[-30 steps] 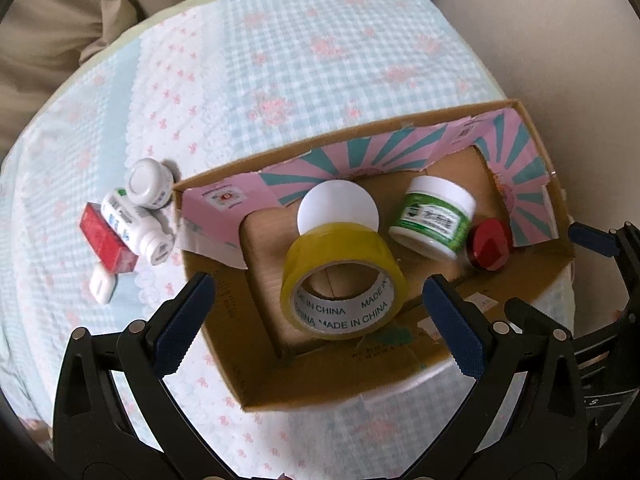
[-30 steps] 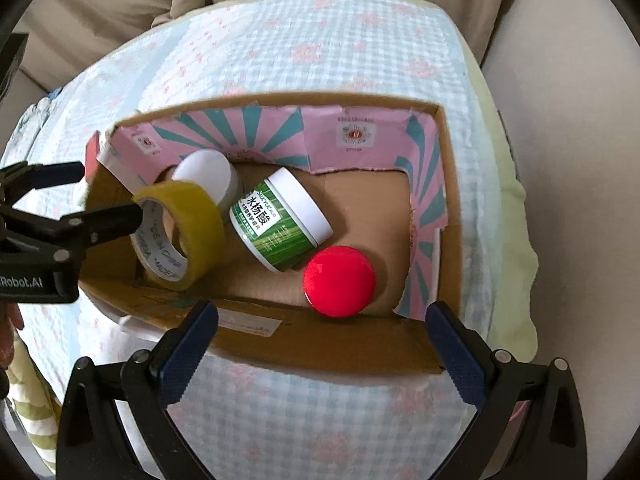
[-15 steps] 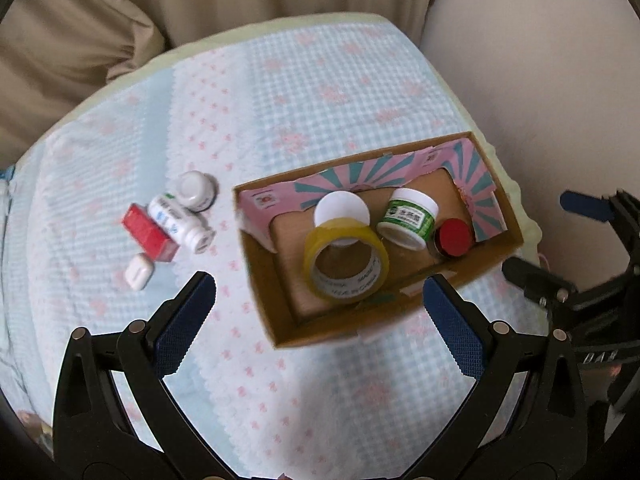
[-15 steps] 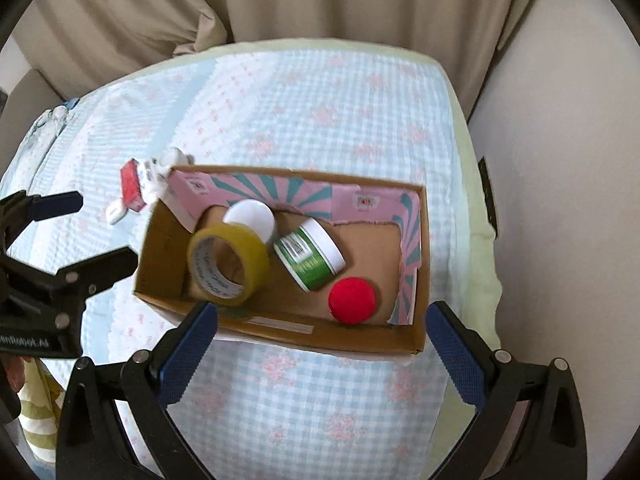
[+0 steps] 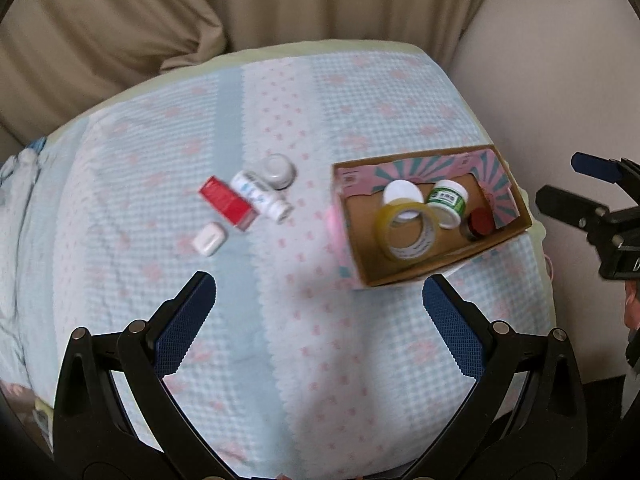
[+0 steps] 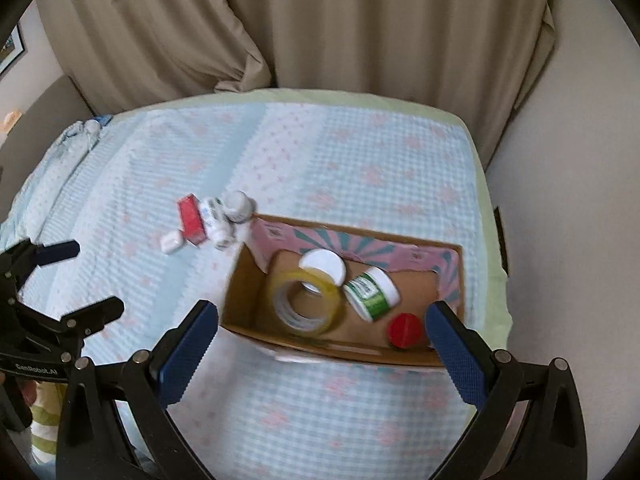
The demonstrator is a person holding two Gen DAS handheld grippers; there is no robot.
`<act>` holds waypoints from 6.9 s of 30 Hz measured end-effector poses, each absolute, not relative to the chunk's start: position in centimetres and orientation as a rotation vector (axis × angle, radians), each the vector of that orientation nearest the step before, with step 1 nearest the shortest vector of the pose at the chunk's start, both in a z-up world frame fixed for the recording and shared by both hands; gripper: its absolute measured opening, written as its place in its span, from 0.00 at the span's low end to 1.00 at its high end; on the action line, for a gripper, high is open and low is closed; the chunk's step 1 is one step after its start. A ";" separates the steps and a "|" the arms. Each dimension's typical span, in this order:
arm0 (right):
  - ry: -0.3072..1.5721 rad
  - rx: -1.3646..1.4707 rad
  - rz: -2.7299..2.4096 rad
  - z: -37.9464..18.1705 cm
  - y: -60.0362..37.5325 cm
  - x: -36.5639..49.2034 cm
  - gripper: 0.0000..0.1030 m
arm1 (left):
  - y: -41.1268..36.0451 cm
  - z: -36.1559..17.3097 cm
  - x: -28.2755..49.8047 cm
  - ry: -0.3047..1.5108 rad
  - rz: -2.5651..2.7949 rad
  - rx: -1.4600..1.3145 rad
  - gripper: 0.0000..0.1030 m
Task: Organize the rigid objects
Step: 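Move both tools back toward the red box and white bottle, then grasp the white earbud case with the left tool while the right tool grasps the white bottle, then carry the earbud case and white bottle over the cardboard box with both tools, then open both tools to drop the earbud case and bottle into the box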
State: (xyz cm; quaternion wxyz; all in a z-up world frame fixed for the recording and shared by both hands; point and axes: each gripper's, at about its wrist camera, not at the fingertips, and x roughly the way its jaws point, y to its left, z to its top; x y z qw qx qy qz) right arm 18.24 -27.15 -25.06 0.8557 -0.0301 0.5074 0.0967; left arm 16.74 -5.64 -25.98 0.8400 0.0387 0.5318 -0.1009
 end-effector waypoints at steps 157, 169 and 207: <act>1.217 0.197 0.134 -30.1 -36.8 25.1 0.45 | -18.0 -32.4 22.5 0.999 -0.623 0.102 0.45; 1.296 0.295 0.101 -39.5 -43.0 27.7 0.45 | -27.5 -42.2 24.1 1.129 -0.701 0.212 0.45; 1.319 0.404 0.076 -38.6 -42.6 28.1 1.00 | -25.3 -39.3 23.0 1.185 -0.623 0.341 1.00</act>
